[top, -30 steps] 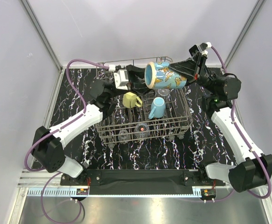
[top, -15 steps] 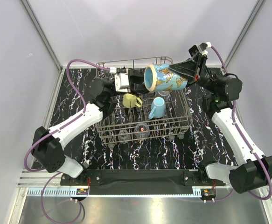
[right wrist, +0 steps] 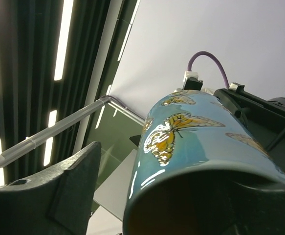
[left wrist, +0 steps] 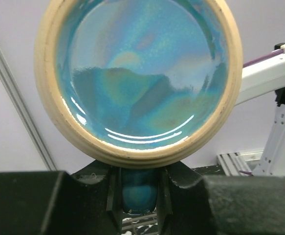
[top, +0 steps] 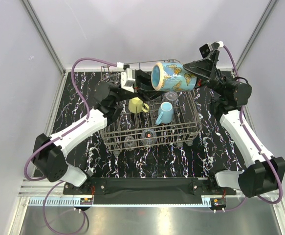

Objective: Load the cups into the dish rack

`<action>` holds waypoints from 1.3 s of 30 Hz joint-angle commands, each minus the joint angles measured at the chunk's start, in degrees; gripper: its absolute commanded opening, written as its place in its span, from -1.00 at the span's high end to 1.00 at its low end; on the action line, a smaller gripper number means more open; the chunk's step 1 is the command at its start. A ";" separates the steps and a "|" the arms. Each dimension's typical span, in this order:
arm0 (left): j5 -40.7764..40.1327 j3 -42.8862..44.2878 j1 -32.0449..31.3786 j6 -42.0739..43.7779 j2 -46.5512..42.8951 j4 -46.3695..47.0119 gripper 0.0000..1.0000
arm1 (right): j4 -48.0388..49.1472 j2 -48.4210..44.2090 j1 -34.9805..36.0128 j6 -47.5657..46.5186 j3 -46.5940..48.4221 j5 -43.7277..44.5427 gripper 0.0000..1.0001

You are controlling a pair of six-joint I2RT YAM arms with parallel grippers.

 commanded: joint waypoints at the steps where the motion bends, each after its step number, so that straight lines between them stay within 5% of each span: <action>1: 2.04 1.95 -1.63 -5.34 -5.56 8.31 1.00 | -3.49 1.67 0.99 15.06 1.13 -5.34 -0.55; 8: -0.50 -0.51 1.09 -11.49 -8.81 7.61 1.00 | -22.65 -1.05 0.20 -5.40 3.51 -11.06 -0.77; 14: -5.42 -2.44 2.67 -11.77 -13.29 -2.31 1.00 | -47.61 -4.04 -2.17 -25.53 7.38 -11.33 -0.93; 27: -13.87 -2.36 4.43 -3.68 -19.09 -24.90 1.00 | -75.46 -7.20 -12.89 -46.56 10.54 -11.06 -0.99; 33: -19.05 -1.40 5.58 1.15 -19.98 -35.07 1.00 | -93.47 -6.76 -14.65 -62.11 15.37 -4.13 -0.99; 39: -28.45 3.17 7.60 5.46 -17.96 -49.23 1.00 | -109.22 -7.11 -14.65 -77.06 22.93 14.05 -1.00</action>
